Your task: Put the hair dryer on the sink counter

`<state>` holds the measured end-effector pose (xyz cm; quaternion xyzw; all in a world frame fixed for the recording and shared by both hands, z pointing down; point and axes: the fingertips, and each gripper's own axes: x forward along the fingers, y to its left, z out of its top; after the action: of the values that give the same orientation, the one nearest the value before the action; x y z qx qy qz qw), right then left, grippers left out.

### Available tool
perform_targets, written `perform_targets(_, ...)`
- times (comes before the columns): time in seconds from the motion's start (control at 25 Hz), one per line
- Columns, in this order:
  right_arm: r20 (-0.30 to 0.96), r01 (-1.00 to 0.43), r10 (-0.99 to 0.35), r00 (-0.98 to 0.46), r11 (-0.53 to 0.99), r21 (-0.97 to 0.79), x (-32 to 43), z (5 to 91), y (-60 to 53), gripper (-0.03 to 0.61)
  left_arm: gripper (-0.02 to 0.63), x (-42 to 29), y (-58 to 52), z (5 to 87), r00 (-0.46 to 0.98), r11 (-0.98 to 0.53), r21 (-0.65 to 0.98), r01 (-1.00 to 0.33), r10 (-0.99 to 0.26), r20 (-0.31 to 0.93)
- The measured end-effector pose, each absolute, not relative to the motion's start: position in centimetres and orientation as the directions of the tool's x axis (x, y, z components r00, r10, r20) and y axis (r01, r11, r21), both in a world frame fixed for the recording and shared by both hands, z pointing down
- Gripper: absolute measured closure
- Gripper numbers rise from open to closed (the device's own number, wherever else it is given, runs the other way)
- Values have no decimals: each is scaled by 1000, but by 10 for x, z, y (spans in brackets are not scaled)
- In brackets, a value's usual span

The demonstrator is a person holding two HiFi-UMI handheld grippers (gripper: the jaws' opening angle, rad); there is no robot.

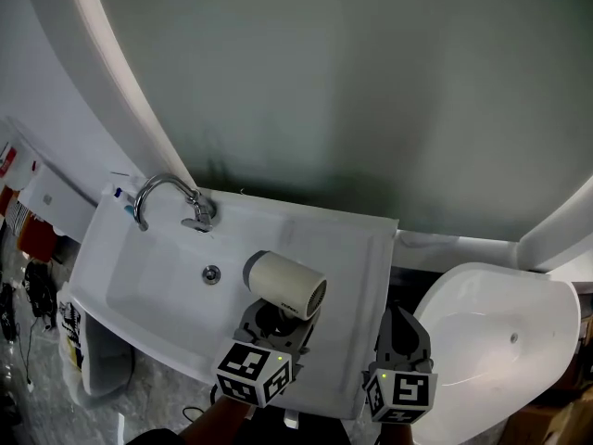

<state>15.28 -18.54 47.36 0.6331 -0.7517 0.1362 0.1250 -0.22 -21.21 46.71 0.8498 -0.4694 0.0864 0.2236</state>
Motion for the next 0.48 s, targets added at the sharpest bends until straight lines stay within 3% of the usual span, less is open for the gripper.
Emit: perform_targets(0.48, 402, -986, -901, -166, 152, -66, 159, 498, -193, 558, 402, 8, -218, 499, 546, -436, 337, -835, -732, 407)
